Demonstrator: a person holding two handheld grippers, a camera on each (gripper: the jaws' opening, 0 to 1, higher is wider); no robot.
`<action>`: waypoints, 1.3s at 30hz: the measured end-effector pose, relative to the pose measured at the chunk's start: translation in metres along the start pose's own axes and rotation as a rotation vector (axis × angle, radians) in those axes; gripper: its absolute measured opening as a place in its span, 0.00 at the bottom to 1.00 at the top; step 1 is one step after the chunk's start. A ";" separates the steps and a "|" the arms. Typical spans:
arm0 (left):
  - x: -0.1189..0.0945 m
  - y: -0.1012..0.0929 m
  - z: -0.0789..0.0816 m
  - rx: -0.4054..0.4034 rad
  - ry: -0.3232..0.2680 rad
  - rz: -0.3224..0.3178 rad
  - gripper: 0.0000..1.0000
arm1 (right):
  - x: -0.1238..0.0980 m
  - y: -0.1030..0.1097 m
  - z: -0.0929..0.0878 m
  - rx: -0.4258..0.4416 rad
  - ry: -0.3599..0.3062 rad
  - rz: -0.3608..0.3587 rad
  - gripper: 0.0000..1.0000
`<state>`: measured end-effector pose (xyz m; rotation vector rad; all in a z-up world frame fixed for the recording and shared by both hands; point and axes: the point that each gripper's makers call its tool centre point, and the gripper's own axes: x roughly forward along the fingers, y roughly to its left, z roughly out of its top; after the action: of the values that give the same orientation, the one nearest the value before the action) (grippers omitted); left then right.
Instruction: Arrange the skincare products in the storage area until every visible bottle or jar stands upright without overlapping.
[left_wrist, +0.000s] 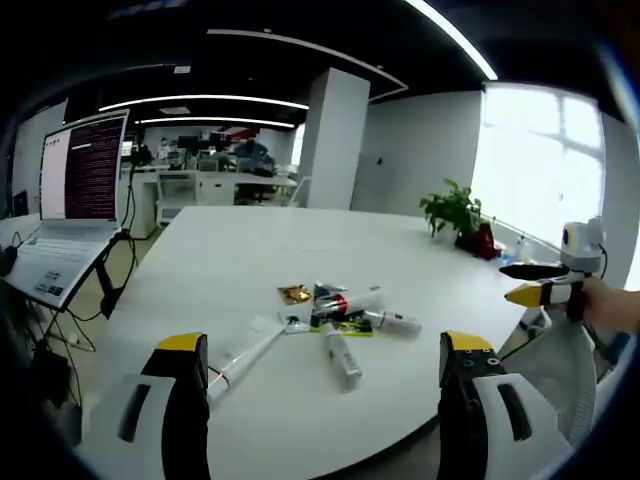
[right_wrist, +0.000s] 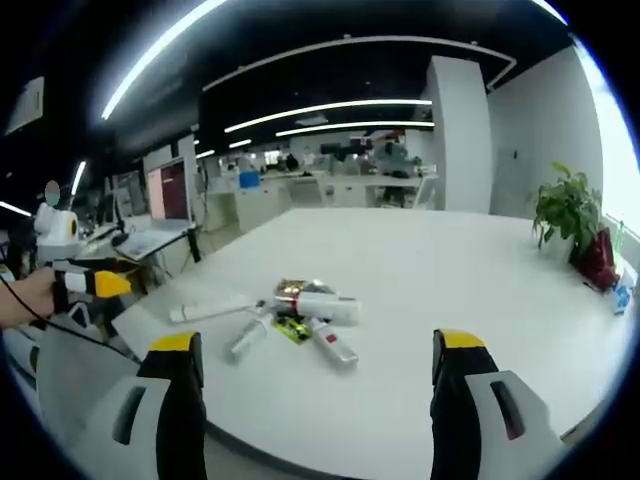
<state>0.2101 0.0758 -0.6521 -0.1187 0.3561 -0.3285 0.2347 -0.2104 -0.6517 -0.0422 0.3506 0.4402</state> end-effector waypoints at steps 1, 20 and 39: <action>0.000 0.000 0.000 0.000 0.000 -0.001 0.88 | 0.000 0.000 0.000 0.000 0.002 0.000 0.94; 0.000 0.001 0.000 -0.001 -0.001 0.003 0.88 | 0.001 -0.001 -0.002 -0.001 0.011 -0.003 0.94; 0.001 0.004 -0.001 -0.007 0.001 0.003 0.87 | 0.001 -0.002 -0.004 -0.004 0.020 -0.013 0.93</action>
<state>0.2112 0.0790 -0.6541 -0.1246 0.3582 -0.3248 0.2350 -0.2121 -0.6556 -0.0526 0.3692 0.4281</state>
